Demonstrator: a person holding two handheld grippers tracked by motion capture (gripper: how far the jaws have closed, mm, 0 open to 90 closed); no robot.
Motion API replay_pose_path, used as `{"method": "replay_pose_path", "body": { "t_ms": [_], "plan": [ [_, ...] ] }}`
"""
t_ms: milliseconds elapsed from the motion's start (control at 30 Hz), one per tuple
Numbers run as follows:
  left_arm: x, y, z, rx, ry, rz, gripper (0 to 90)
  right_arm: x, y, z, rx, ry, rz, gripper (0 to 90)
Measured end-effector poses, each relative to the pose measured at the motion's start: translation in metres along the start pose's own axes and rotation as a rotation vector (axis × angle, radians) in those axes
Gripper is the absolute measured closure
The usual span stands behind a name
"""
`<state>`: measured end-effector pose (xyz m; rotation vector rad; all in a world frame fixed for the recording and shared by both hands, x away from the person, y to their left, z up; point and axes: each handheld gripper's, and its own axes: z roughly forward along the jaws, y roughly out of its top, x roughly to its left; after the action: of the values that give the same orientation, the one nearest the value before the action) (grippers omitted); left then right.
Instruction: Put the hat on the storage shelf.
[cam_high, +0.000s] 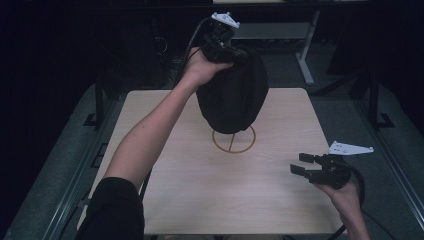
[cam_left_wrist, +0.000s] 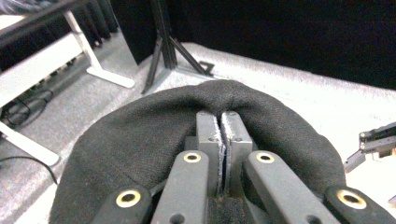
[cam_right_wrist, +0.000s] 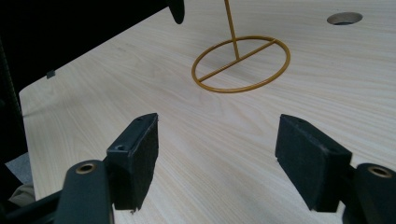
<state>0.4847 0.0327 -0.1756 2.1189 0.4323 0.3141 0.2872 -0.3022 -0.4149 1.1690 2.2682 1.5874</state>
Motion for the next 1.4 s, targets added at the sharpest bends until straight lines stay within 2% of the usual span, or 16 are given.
{"method": "replay_pose_path", "body": {
  "t_ms": [167, 233, 300, 333, 400, 467, 567, 833, 967, 1067, 1267, 1400],
  "plan": [
    [0.0, 0.004, 0.018, 0.034, -0.01, 0.0, 88.5, -0.001, -0.001, -0.001, 0.003, 0.012, 0.004, 32.0],
    [0.002, 0.003, 0.028, 0.062, -0.012, -0.017, 88.4, -0.002, -0.002, 0.0, 0.002, 0.012, 0.003, 32.0],
    [0.003, 0.002, 0.037, 0.106, 0.005, -0.016, 88.1, -0.002, -0.003, 0.001, 0.005, 0.01, 0.004, 32.0],
    [0.005, 0.001, 0.041, 0.119, 0.001, -0.031, 86.8, -0.003, -0.004, 0.001, 0.007, 0.01, 0.004, 32.0],
    [0.008, 0.0, 0.047, 0.106, -0.024, -0.08, 85.5, -0.003, -0.004, 0.003, 0.017, 0.01, 0.006, 32.0],
    [0.008, 0.0, 0.05, 0.114, -0.003, -0.077, 75.9, -0.002, -0.004, 0.003, 0.023, 0.009, 0.006, 32.0],
    [0.008, -0.001, 0.052, 0.129, -0.004, -0.073, 72.4, -0.002, -0.004, 0.003, 0.022, 0.007, 0.001, 31.9],
    [0.007, -0.005, 0.045, 0.126, -0.003, -0.084, 66.6, -0.003, -0.005, 0.003, 0.029, -0.002, -0.002, 30.3],
    [0.005, -0.008, 0.04, 0.15, -0.008, -0.075, 64.4, -0.002, -0.006, 0.005, 0.037, -0.011, -0.006, 29.4],
    [0.003, -0.009, 0.033, 0.124, -0.013, -0.086, 63.7, -0.001, -0.006, 0.005, 0.041, -0.018, -0.014, 29.5],
    [-0.001, -0.013, 0.02, 0.104, -0.009, -0.079, 61.5, 0.001, -0.007, 0.004, 0.039, -0.034, -0.017, 28.0],
    [-0.004, -0.016, 0.014, 0.112, -0.013, -0.067, 59.8, 0.001, -0.007, 0.004, 0.036, -0.043, -0.015, 27.7]
  ]
}}
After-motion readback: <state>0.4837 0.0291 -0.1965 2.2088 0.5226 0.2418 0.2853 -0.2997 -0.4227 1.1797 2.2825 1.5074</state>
